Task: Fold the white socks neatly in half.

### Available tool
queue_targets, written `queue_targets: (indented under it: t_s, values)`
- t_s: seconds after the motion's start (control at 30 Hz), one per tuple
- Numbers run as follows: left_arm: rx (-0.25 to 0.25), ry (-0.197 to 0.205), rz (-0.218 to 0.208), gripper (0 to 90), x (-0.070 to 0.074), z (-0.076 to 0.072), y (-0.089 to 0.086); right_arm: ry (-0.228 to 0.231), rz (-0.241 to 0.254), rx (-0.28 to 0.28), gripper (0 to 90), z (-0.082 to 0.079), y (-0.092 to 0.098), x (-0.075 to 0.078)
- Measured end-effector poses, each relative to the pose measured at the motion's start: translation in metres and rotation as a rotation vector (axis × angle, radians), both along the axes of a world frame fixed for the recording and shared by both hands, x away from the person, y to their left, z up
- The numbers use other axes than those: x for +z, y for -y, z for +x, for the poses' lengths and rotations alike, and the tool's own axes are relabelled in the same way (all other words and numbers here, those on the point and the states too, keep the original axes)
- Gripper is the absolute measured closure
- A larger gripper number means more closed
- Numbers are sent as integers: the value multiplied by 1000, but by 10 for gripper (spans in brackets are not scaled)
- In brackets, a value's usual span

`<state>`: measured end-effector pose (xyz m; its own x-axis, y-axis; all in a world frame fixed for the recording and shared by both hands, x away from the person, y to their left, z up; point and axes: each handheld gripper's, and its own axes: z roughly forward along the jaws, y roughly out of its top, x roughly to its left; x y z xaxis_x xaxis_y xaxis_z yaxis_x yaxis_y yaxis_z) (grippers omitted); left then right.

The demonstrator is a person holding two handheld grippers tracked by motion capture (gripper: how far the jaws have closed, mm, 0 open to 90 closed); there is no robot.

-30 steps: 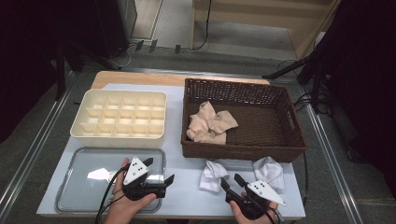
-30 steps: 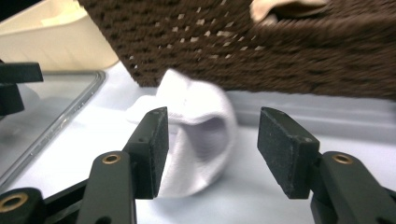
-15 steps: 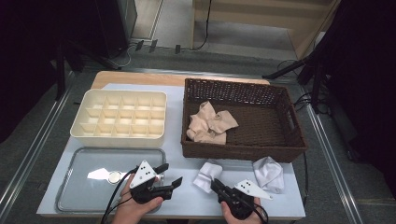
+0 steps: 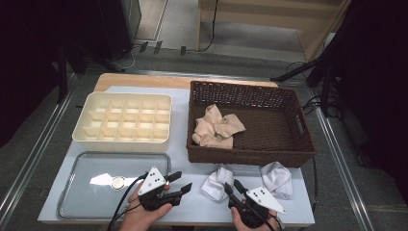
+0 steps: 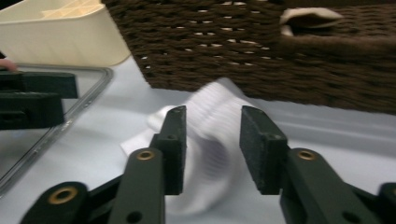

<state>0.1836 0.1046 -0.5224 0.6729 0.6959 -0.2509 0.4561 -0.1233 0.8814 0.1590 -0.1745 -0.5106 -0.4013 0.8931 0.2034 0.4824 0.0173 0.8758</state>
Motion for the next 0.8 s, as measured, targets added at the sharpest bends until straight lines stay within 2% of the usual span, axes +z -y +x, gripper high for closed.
queue_targets:
  t_s: [0.03,0.1,0.17,0.2,0.27,0.3,0.33,0.47,0.63,0.7,0.8]
  values:
    - [-10,-3,1,455,0,0,4,-1,-1,2,576,2,-4,-2]
    - [-27,-10,10,452,-1,1,10,-15,-34,-7,562,8,-10,-7]
    - [-36,-17,15,455,-2,2,16,-35,-79,-35,622,13,-10,-12]
    - [-40,-19,11,458,-2,2,17,-46,-85,-44,694,15,-6,-14]
    - [-40,-25,14,462,-3,4,20,-74,-75,-67,803,16,3,-15]
    - [-40,-29,15,465,-3,4,22,-85,-58,-74,829,17,10,-15]
    - [-40,-27,13,464,-3,5,23,-90,-37,-79,837,16,15,-14]
    - [-55,-30,13,448,-1,8,34,-91,-12,-73,849,15,24,-15]
    - [-55,-54,5,436,-2,17,50,-83,17,-10,851,13,21,-16]
    - [-57,-67,12,435,-3,20,54,-78,14,-9,851,11,20,-15]
    - [-62,-75,66,415,-9,19,60,-65,9,-49,851,10,26,-14]
